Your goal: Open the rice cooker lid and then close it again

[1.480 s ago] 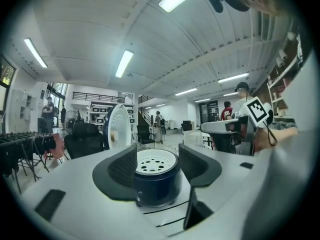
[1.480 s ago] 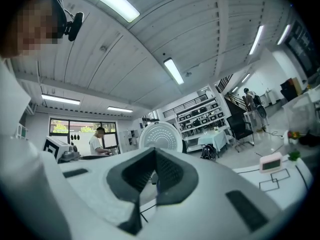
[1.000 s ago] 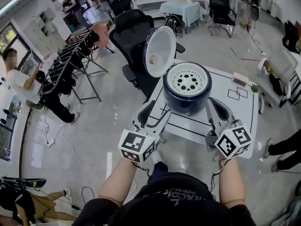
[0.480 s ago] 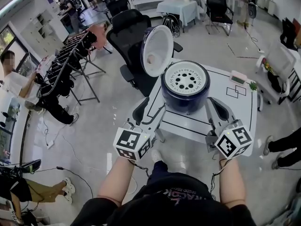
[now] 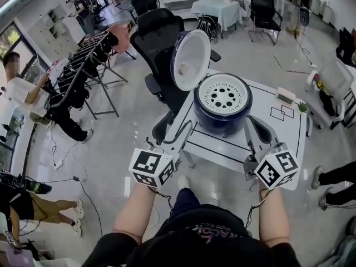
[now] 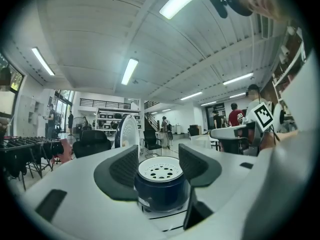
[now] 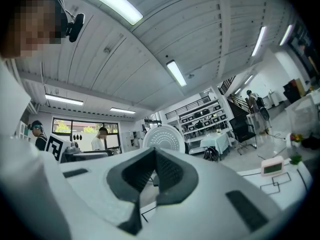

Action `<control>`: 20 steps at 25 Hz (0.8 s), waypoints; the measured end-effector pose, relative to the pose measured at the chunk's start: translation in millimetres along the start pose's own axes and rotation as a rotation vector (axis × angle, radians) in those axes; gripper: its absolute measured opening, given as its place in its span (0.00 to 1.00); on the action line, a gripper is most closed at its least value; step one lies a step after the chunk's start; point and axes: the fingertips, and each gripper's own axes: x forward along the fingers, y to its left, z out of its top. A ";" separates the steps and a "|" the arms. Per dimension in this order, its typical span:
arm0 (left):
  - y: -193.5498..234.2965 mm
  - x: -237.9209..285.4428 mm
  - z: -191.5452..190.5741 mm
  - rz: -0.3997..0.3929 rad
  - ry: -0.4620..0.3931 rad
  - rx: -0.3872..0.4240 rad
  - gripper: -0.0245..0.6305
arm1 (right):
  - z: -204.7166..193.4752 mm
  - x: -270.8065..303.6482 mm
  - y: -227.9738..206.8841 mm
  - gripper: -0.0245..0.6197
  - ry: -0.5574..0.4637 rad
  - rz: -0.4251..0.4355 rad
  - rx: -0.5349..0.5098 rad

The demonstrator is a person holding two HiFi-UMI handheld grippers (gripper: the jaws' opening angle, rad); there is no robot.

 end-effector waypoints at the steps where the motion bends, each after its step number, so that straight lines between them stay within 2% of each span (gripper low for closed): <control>1: 2.4 0.8 -0.9 0.005 0.001 -0.001 0.42 | -1.0 2.0 -1.0 0.04 0.002 0.002 0.001; 10: 43.7 25.5 1.7 0.032 -0.011 -0.010 0.42 | -0.2 34.9 -12.3 0.04 0.015 -0.012 -0.008; 20: 116.5 61.0 10.5 0.019 -0.036 -0.025 0.42 | 3.8 101.4 -11.6 0.04 0.012 -0.052 -0.025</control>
